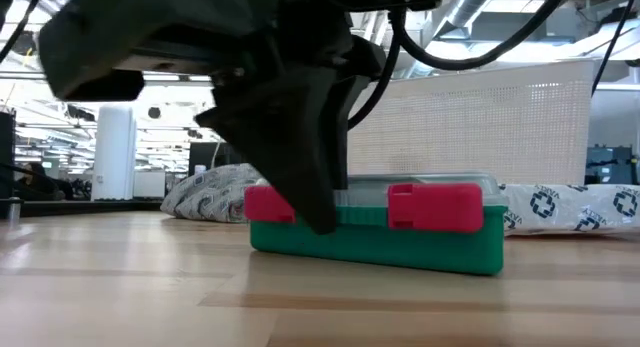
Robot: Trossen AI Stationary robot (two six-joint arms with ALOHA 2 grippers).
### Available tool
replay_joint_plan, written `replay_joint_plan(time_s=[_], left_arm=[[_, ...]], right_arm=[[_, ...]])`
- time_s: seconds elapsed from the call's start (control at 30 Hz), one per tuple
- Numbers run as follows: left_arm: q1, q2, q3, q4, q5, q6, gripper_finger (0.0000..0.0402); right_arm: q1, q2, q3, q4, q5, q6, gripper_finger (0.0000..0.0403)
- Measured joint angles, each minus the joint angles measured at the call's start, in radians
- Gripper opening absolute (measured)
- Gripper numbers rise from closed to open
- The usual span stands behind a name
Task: Pick & place medical supplies in basket/bin
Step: Put the first aid kit in the white bin
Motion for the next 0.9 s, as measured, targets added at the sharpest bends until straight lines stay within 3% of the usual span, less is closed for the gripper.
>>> replay_joint_plan(time_s=[0.1, 0.3, 0.5, 0.63, 0.73, 0.9], left_arm=[[0.001, 0.002, 0.017, -0.004, 0.008, -0.003, 0.001], [-0.006, 0.007, 0.152, -0.088, -0.032, 0.083, 0.0004], [0.018, 0.007, 0.389, -0.268, -0.366, 0.193, 0.0002], [0.076, 0.003, 0.54, -0.252, -0.56, 0.342, 0.0002], [0.155, -0.041, 0.52, -0.047, -0.559, 0.51, 0.0001], [0.366, -0.048, 0.54, 0.156, -0.39, 0.55, 0.0001]], right_arm=[[0.0, 0.0, 0.0, 0.0, 0.0, 0.0, 0.0393], [0.0, 0.0, 0.0, 0.0, 0.0, 0.0, 0.0393], [0.0, 0.0, 0.0, 0.0, 0.0, 0.0, 0.0393], [0.0, 0.0, 0.0, 0.0, 0.0, 0.0, 0.0392], [0.001, 0.0, 0.0, 0.003, 0.0, 0.0, 0.0393], [0.001, 0.0, 0.0, 0.003, 0.0, 0.0, 0.0392]])
